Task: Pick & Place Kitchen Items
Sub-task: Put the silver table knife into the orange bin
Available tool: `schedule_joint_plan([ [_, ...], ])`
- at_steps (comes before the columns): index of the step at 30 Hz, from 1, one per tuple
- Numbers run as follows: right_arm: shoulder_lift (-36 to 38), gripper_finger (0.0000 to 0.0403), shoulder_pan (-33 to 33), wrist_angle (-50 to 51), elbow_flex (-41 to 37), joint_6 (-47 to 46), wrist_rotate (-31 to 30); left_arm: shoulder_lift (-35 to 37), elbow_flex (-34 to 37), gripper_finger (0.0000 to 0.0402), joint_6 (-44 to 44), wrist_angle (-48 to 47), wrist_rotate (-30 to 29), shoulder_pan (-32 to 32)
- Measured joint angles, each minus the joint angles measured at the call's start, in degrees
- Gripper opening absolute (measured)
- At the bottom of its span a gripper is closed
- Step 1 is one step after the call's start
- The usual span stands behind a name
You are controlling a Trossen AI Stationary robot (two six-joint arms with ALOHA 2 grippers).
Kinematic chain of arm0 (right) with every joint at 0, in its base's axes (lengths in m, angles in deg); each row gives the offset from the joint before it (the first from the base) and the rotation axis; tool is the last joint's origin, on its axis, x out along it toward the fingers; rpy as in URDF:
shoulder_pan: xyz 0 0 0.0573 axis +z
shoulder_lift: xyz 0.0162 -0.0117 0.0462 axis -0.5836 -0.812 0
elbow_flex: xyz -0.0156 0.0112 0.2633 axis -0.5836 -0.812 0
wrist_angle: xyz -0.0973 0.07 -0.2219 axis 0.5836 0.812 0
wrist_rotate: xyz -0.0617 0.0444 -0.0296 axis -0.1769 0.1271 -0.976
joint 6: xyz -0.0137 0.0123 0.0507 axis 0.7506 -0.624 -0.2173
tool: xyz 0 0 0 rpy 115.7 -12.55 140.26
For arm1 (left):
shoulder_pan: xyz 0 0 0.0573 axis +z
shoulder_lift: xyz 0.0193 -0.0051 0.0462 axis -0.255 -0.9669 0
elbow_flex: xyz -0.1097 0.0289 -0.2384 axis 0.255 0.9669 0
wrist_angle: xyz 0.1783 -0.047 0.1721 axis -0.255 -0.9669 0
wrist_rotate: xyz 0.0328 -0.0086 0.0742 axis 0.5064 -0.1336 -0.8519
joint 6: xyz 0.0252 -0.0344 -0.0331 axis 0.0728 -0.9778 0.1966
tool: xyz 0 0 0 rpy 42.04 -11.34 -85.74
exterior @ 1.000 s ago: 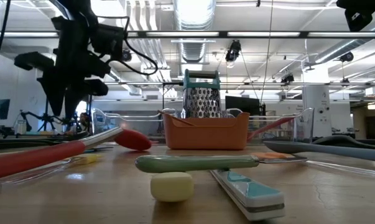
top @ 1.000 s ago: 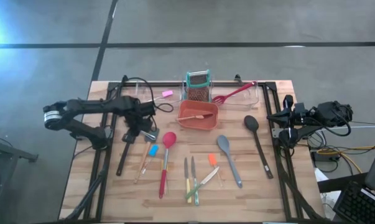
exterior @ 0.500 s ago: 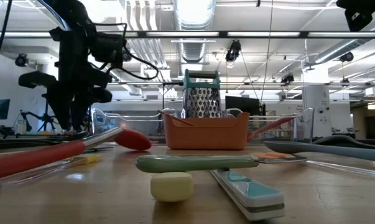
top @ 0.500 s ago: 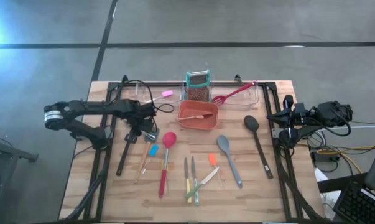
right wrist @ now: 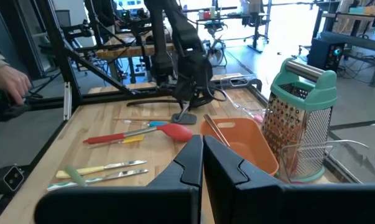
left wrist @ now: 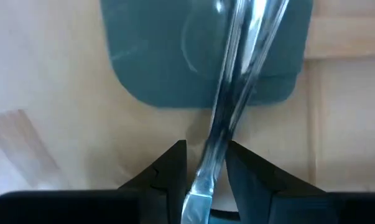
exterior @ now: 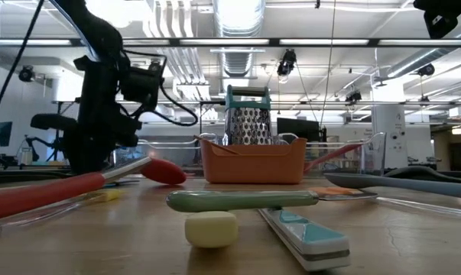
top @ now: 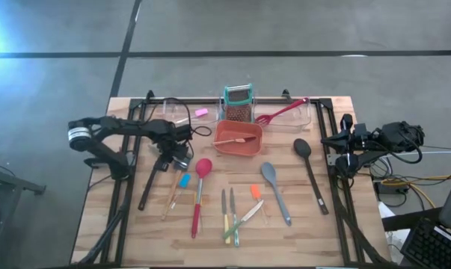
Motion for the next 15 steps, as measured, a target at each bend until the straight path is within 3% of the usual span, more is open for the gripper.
schedule_joint_plan([
  [8,-0.02,0.0008,0.00,-0.02,0.00,0.02,0.00,-3.37,-0.29,0.0105,-0.26,2.10,0.46,0.96],
  [15,-0.02,0.0008,-0.02,-0.04,0.00,0.14,0.00,-2.38,-0.14,0.0043,-0.52,2.52,0.12,1.03],
])
